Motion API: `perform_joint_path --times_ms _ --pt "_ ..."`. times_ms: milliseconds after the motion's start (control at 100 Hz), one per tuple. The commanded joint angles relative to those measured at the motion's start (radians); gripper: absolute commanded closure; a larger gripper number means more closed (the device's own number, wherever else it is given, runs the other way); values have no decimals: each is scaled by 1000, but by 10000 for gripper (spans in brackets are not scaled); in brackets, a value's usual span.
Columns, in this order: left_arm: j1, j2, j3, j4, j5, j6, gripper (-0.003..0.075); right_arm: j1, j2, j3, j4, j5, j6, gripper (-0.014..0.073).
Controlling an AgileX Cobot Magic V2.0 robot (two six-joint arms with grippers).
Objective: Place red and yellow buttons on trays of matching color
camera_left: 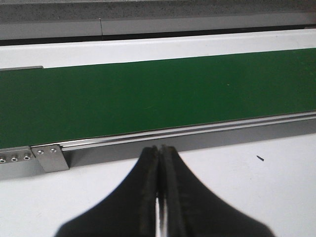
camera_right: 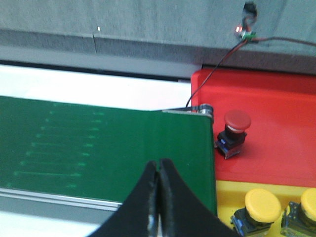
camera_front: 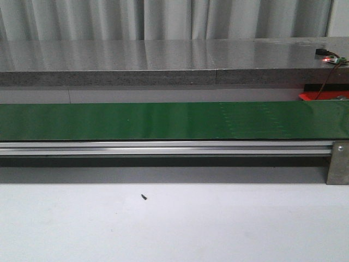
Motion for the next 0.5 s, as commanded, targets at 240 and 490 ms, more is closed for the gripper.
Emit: perform_joint_path --times_ms 240,490 --pt "-7 3 -29 -32 -67 1 740 0 -162 31 34 -45 -10 652" --pt "-2 11 -40 -39 -68 -19 740 0 -161 31 34 -39 -10 652"
